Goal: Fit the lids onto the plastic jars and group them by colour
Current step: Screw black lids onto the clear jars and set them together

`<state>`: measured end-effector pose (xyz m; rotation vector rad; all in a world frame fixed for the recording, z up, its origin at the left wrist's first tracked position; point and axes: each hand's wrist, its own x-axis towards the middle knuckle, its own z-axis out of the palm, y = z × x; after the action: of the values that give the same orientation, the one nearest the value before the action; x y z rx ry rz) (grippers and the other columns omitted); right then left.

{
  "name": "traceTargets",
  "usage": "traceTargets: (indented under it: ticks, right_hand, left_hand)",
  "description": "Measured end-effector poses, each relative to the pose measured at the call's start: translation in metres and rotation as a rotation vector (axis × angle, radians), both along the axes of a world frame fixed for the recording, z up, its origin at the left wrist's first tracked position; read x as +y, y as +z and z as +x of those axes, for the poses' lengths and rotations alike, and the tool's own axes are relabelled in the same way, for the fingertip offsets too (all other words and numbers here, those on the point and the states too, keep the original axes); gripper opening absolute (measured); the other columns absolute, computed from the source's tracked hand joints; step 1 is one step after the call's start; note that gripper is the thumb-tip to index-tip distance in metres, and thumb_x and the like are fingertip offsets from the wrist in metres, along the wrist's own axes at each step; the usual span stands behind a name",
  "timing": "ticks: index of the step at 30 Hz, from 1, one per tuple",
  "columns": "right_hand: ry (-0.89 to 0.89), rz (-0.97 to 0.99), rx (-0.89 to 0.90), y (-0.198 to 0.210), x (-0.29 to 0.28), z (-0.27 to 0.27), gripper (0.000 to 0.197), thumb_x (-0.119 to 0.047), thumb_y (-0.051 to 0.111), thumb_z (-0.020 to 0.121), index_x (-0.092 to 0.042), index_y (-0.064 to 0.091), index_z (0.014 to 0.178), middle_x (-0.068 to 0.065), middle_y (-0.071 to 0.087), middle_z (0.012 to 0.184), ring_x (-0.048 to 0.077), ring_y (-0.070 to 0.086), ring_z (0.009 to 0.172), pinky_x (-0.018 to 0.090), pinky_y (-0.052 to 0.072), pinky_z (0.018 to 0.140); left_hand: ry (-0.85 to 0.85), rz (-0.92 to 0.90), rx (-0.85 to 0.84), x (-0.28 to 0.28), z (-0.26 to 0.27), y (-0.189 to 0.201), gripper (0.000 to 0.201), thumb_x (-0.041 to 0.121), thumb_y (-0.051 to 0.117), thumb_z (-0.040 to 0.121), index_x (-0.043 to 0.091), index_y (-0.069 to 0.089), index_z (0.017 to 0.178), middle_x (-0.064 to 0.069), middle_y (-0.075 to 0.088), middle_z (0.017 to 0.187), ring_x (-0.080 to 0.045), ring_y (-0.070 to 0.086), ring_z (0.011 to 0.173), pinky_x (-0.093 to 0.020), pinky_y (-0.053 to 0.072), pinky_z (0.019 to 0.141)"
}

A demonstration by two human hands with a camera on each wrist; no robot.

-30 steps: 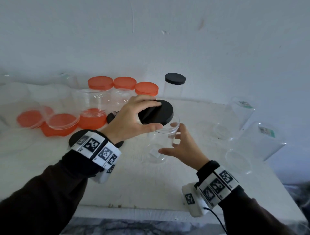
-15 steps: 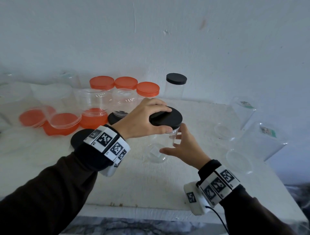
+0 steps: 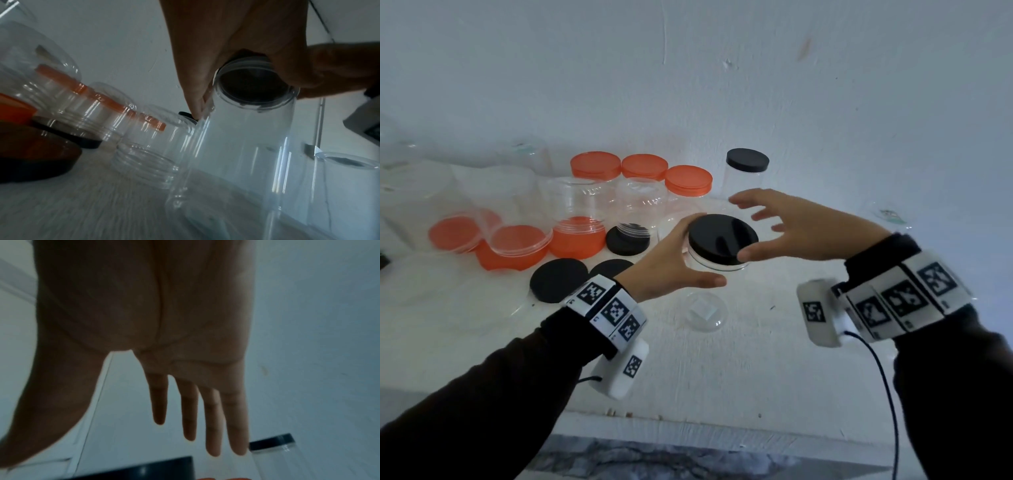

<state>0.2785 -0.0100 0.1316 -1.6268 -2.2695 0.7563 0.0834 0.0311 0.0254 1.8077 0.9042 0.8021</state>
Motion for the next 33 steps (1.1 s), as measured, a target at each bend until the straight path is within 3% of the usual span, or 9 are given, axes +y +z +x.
traceTargets:
  ticks: [6,12,15,19,23,28,31,33]
  right_hand:
    - [0.174,0.009,-0.337,0.008,0.022,-0.026,0.088,-0.046,0.072,0.074,-0.036,0.021,0.144,-0.01,0.034,0.144,0.011,0.035,0.128,0.026,0.03,0.102]
    - [0.261,-0.021,-0.471,0.013,0.03,-0.038,0.088,-0.032,0.078,0.07,-0.045,0.025,0.14,-0.007,0.037,0.125,0.017,0.041,0.117,0.036,0.041,0.099]
    - [0.295,-0.034,-0.494,0.014,0.031,-0.04,0.084,-0.027,0.078,0.07,-0.046,0.03,0.137,-0.006,0.035,0.123,0.018,0.042,0.114,0.037,0.044,0.096]
    - [0.329,-0.044,-0.483,0.015,0.031,-0.041,0.08,-0.02,0.078,0.069,-0.043,0.035,0.133,-0.007,0.034,0.123,0.017,0.042,0.113,0.036,0.046,0.093]
    - [0.349,-0.042,-0.478,0.015,0.031,-0.041,0.079,-0.017,0.076,0.069,-0.041,0.036,0.132,-0.007,0.035,0.123,0.016,0.043,0.11,0.034,0.046,0.09]
    - [0.349,-0.036,-0.472,0.015,0.033,-0.042,0.078,-0.018,0.078,0.067,-0.041,0.038,0.129,-0.01,0.037,0.12,0.014,0.043,0.108,0.031,0.045,0.088]
    - [0.323,0.019,-0.474,0.014,0.033,-0.044,0.075,-0.028,0.081,0.063,-0.043,0.042,0.125,-0.01,0.043,0.114,0.013,0.044,0.105,0.031,0.045,0.088]
    - [0.301,0.065,-0.481,0.013,0.033,-0.044,0.073,-0.036,0.081,0.061,-0.044,0.043,0.122,-0.009,0.047,0.111,0.013,0.045,0.103,0.03,0.045,0.087]
  left_hand:
    - [0.002,-0.019,-0.015,-0.001,0.001,-0.005,0.096,0.049,0.08,0.052,0.025,0.039,0.135,0.01,0.056,0.127,-0.005,0.048,0.121,-0.04,0.036,0.107]
    - [-0.027,-0.056,-0.059,0.001,0.001,-0.005,0.089,0.043,0.082,0.053,0.025,0.045,0.131,0.008,0.058,0.126,-0.006,0.05,0.121,-0.037,0.036,0.107]
    - [-0.046,-0.076,-0.061,0.002,0.0,-0.004,0.081,0.038,0.082,0.055,0.027,0.047,0.127,0.009,0.06,0.122,-0.001,0.052,0.116,-0.024,0.039,0.1]
    - [-0.082,-0.107,-0.071,0.007,-0.003,-0.005,0.079,0.027,0.083,0.059,0.021,0.047,0.129,0.008,0.06,0.122,0.001,0.052,0.115,-0.018,0.041,0.096]
    - [-0.116,-0.142,-0.097,0.011,-0.004,-0.007,0.077,0.018,0.079,0.061,0.019,0.045,0.131,0.008,0.059,0.123,0.0,0.051,0.116,-0.016,0.042,0.096]
    - [-0.132,-0.145,-0.096,0.013,-0.004,-0.006,0.085,0.033,0.081,0.053,0.024,0.044,0.129,0.008,0.058,0.124,-0.001,0.051,0.118,-0.021,0.04,0.1]
    - [-0.121,-0.138,-0.104,0.013,-0.004,-0.006,0.082,0.032,0.082,0.054,0.025,0.046,0.127,0.009,0.059,0.123,0.0,0.051,0.117,-0.018,0.041,0.098]
    - [-0.106,-0.126,-0.109,0.011,-0.003,-0.007,0.076,0.021,0.084,0.059,0.025,0.048,0.125,0.01,0.06,0.122,0.0,0.052,0.116,-0.017,0.04,0.098]
